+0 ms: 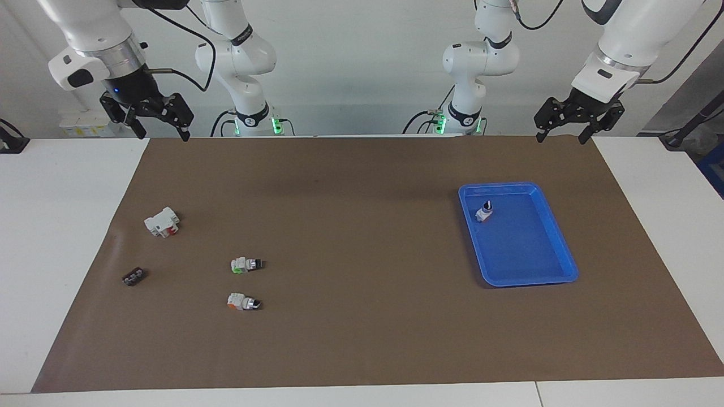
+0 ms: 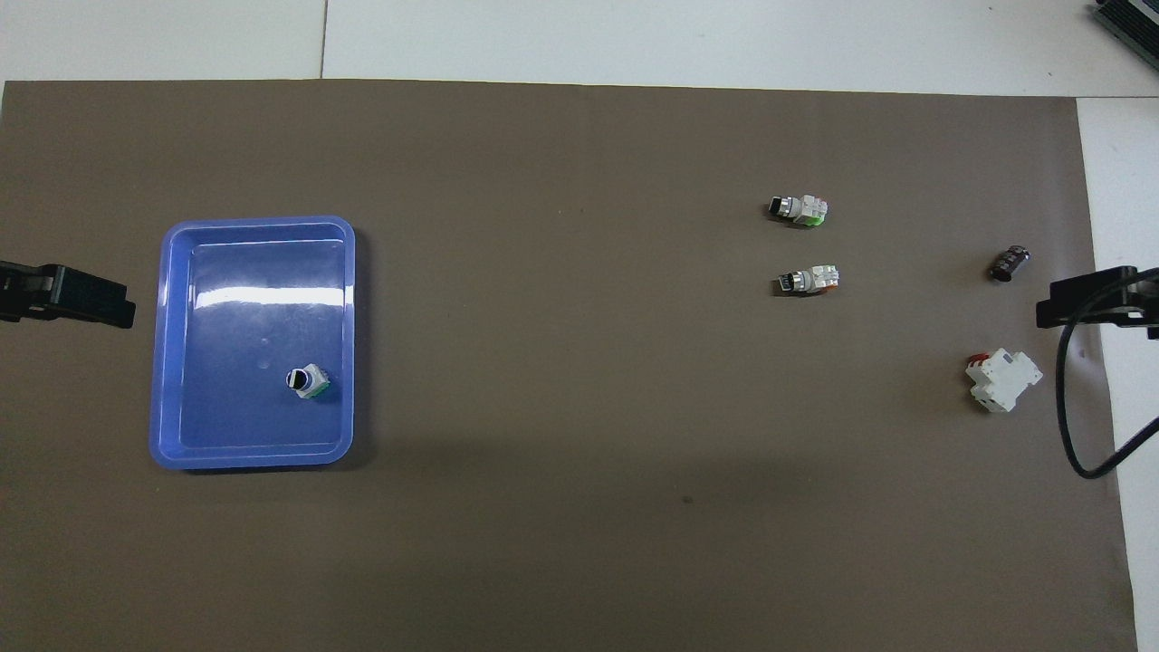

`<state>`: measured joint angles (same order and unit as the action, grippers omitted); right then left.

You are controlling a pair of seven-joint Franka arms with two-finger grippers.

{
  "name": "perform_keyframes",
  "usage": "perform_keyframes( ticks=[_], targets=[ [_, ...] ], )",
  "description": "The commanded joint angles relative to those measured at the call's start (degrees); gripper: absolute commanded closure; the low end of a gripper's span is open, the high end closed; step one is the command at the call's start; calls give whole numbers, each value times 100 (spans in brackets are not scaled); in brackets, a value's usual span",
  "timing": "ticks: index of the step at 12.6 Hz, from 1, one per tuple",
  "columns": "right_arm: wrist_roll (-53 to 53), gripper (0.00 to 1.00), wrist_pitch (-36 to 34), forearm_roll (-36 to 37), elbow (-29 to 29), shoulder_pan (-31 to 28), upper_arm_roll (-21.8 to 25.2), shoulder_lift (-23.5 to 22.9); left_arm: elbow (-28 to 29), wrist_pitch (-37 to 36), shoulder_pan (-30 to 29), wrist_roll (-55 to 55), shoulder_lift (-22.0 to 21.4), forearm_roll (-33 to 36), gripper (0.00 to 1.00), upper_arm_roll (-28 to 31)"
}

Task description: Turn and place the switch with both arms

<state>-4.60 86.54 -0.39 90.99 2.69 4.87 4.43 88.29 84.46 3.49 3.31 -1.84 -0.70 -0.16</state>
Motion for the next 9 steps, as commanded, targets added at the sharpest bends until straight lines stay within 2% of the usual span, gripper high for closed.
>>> perform_keyframes(
  ticks=[1,9],
  targets=[
    [-33,0,-23,56,138,-40,-30,128,162,0,29,-14,-150,61,0,34],
    [29,0,21,21,155,-5,-39,137,136,-26,47,-15,-133,70,0,34]
  ],
)
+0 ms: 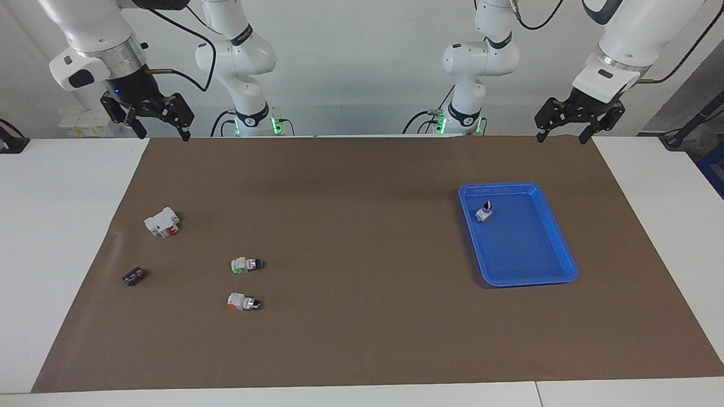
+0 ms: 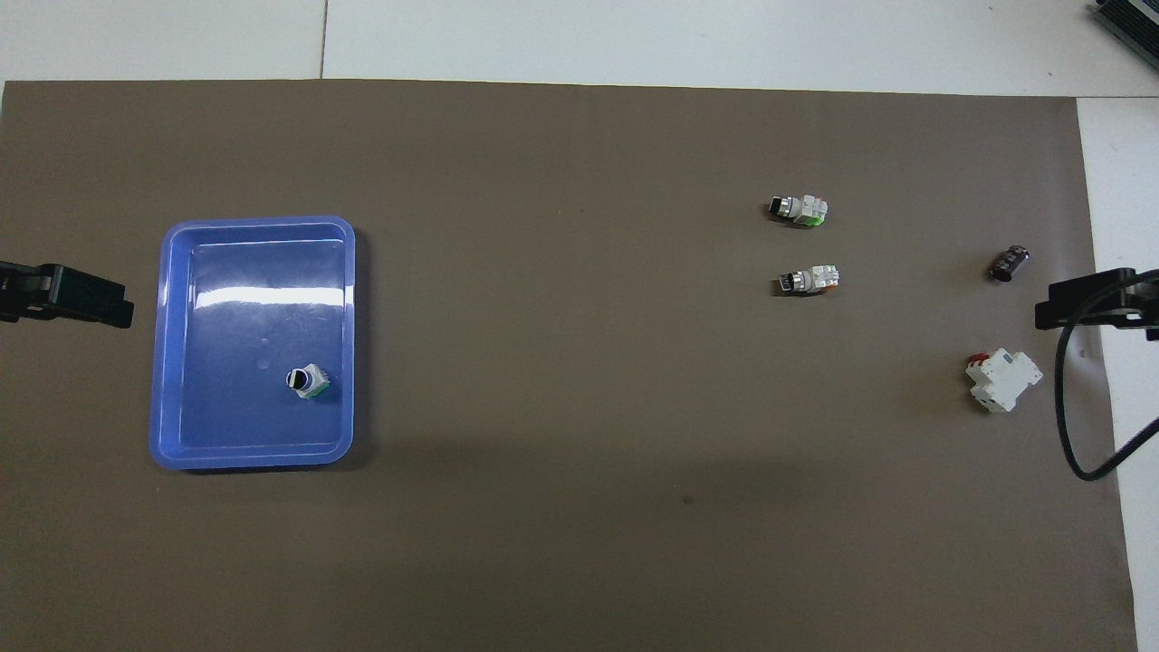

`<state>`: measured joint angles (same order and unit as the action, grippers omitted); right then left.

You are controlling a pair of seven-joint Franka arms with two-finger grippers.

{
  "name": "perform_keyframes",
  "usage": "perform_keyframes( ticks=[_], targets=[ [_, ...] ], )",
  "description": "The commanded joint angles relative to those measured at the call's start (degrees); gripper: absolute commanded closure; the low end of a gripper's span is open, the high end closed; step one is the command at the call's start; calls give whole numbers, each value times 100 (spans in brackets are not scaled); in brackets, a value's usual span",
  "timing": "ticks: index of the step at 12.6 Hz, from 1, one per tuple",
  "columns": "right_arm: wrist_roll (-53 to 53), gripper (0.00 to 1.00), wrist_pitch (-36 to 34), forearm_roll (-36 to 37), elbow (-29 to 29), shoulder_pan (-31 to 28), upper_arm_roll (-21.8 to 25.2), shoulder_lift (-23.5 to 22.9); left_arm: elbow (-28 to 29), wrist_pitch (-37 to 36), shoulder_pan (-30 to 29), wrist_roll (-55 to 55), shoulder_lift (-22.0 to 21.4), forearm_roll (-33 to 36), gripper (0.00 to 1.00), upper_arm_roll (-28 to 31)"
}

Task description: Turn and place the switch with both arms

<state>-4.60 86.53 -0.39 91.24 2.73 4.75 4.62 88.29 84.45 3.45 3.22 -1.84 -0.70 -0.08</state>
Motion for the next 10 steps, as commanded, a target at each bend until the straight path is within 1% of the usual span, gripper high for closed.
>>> perform_keyframes(
  ticks=[1,2,4,6,7,8,10],
  targets=[
    [-93,0,48,56,148,0,-18,136,75,-147,41,-5,-115,61,0,26],
    [-373,0,387,91,166,0,-27,110,-22,-192,41,-5,-71,52,0,17],
    [-1162,0,645,354,472,0,-27,66,-110,-219,41,-5,-27,-87,0,17],
    [-2784,0,1336,373,937,0,-27,-13,-224,-429,-20,-5,34,-106,0,34],
    [-3306,0,1714,373,1244,-18,-27,-13,-416,-447,-20,-5,148,-71,0,34],
    [-3676,0,1918,347,1421,-27,-27,-74,-453,-465,-12,-5,166,-53,0,26],
    [-5078,0,2348,250,1432,8,-36,-617,-384,-465,-3,-23,105,-45,0,26]
  ],
)
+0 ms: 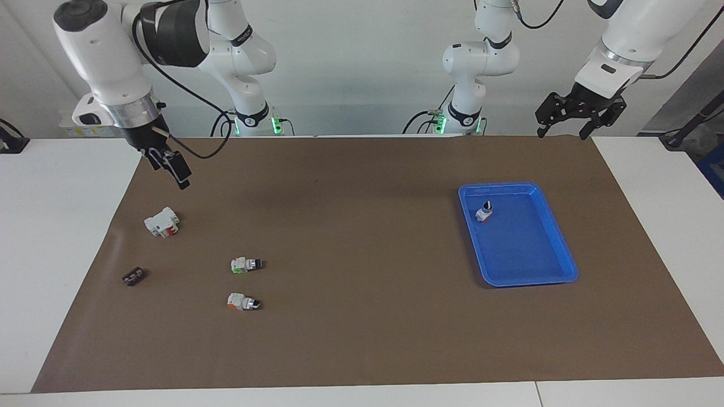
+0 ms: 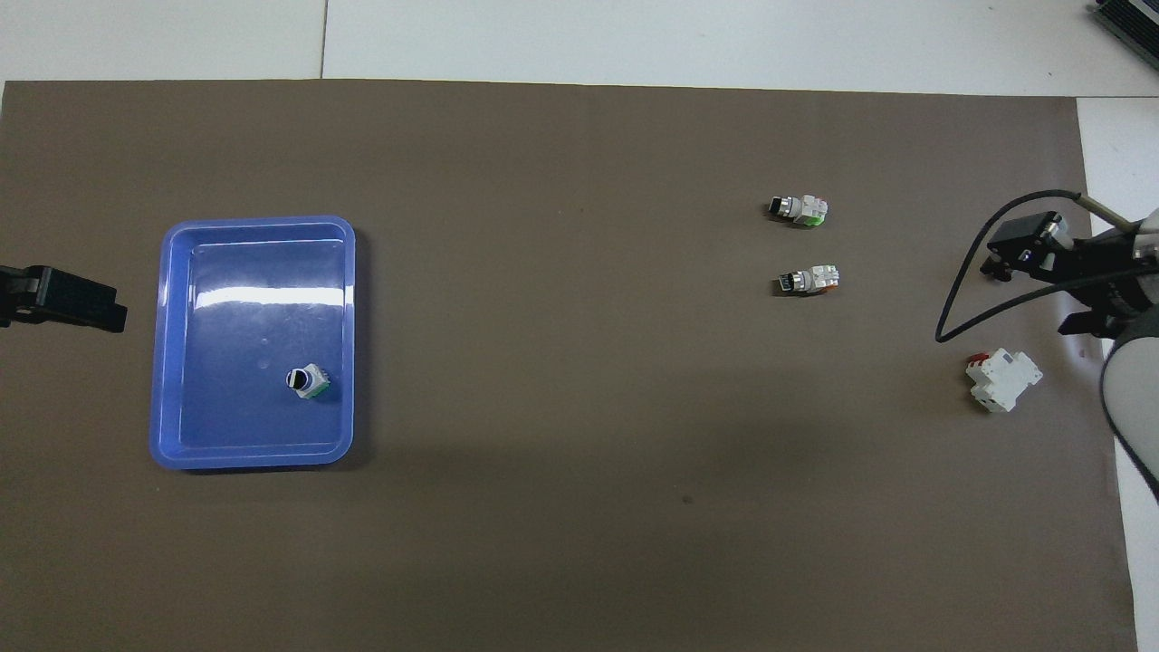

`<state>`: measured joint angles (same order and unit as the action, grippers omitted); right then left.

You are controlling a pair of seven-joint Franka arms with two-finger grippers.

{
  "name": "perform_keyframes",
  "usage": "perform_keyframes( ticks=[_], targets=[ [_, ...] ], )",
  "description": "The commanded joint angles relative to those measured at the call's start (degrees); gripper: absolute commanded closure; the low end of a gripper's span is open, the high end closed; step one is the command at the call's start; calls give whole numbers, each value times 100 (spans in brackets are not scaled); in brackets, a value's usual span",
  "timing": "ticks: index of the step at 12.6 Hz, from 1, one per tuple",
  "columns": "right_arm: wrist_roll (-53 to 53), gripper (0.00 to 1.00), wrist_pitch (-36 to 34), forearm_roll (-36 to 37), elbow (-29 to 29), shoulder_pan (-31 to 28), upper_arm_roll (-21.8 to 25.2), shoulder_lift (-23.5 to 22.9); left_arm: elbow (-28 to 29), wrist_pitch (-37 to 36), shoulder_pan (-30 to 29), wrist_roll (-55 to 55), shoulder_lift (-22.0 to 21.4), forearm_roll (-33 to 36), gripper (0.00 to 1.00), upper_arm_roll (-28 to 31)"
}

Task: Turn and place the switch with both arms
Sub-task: 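Reach the right gripper down and grasp the grey-green switch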

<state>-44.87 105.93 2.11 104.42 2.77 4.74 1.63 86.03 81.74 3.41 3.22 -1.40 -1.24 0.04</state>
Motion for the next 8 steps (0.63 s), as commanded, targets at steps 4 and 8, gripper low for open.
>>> perform_keyframes(
  ticks=[4,8],
  targets=[
    [-2762,0,1436,-647,122,153,-34,-1400,-7,-184,-7,-32,-9,19,0,22],
    [-3282,0,1947,-896,167,189,-43,-1910,301,-167,-16,-14,-184,19,0,13]
  ],
)
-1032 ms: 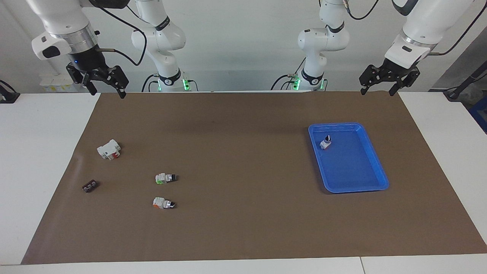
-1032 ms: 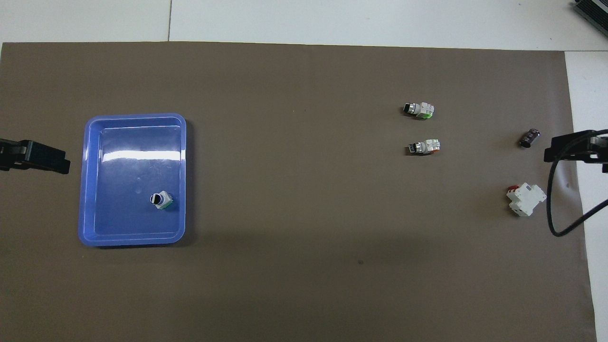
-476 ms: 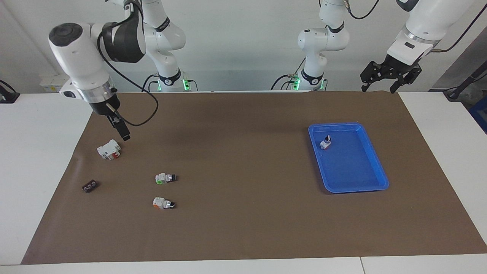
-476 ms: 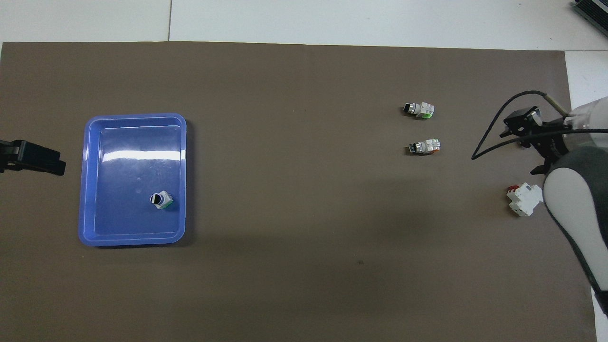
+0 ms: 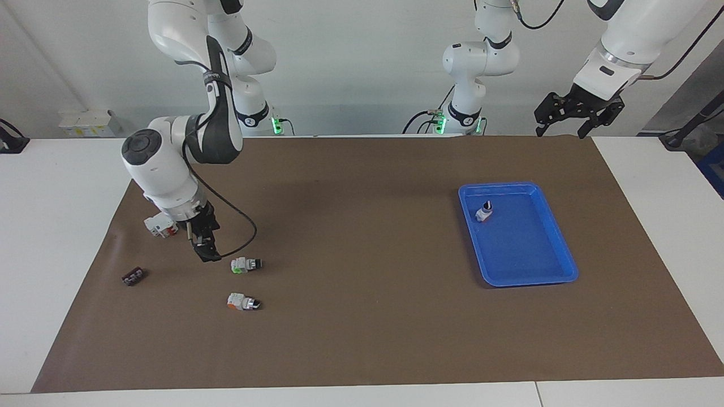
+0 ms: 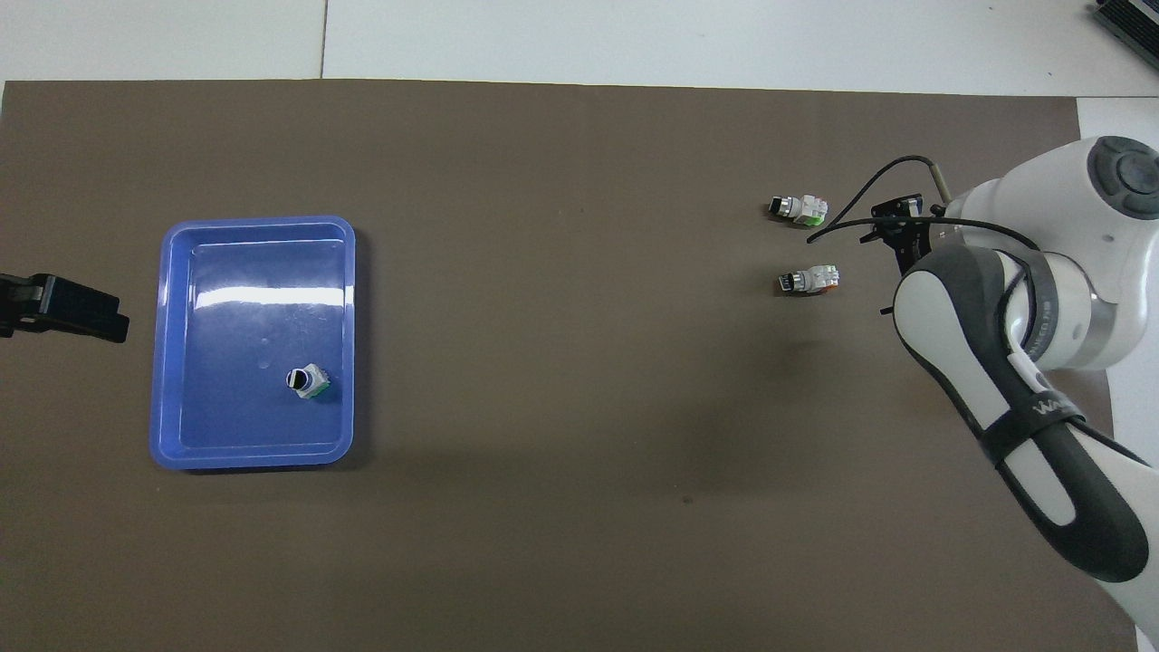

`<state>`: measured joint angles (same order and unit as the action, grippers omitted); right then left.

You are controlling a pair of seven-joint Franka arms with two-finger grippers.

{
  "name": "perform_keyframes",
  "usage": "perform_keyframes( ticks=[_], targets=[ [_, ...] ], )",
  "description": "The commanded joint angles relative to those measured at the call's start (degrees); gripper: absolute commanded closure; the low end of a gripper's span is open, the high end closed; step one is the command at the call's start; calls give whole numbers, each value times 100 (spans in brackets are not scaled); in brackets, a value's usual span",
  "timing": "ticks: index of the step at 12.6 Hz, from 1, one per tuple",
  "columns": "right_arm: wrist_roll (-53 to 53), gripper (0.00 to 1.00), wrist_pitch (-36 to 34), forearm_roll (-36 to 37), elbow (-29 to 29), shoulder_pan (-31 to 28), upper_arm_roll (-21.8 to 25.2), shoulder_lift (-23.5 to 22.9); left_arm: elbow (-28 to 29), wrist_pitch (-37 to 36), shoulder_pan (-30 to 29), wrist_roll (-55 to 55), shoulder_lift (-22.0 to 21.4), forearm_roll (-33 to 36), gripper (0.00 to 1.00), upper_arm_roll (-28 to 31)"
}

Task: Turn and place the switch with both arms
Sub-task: 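Reach the right gripper down and grasp the grey-green switch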

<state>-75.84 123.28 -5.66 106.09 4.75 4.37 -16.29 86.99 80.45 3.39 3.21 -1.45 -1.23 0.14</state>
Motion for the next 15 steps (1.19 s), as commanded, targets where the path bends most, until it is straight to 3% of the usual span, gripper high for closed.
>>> perform_keyframes(
  ticks=[1,6,11,15],
  targets=[
    [-299,0,344,-329,69,-9,-7,-216,205,-47,-14,-13,-180,17,0,4],
    [-344,0,1100,-778,342,114,-7,-532,205,-56,3,-13,-180,17,0,-5],
    [-309,0,1119,-814,491,211,-7,-603,205,-38,-14,-31,-180,17,0,-5],
    [-247,8,1163,-814,482,88,-7,-682,205,-12,-23,-4,-180,17,0,-5]
  ],
)
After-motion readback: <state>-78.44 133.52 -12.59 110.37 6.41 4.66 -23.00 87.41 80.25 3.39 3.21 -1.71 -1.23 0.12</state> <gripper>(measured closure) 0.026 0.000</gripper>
